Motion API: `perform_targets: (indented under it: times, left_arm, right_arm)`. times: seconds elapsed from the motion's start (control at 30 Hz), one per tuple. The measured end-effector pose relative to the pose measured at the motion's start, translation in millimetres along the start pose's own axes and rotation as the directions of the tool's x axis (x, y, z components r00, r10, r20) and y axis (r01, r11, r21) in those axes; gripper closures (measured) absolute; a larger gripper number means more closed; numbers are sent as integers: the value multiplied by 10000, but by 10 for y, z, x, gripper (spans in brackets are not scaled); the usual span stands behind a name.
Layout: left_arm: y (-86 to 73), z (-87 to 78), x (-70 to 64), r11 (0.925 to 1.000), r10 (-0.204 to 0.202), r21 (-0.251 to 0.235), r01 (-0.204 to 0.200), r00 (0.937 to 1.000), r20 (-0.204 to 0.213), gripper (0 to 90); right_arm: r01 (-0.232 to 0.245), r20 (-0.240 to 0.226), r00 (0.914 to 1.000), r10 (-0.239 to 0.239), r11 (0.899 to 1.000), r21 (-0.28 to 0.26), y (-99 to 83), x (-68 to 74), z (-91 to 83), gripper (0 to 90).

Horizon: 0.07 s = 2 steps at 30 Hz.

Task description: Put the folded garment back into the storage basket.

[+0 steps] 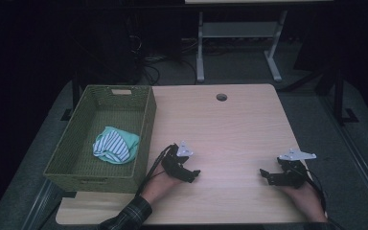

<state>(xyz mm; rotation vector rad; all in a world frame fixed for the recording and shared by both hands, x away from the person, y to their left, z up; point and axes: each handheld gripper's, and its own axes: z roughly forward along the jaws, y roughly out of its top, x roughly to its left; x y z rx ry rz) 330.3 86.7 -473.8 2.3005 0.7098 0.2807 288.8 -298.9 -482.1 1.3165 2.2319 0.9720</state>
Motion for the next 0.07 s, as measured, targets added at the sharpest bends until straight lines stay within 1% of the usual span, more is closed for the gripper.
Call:
perform_targets:
  times: [0.07]
  left_arm:
    - [-22,1,1,9998,-8,-185,8,10000,30,142]
  right_arm:
    - [-1,2,10000,1,10000,4,0,0,0,130]
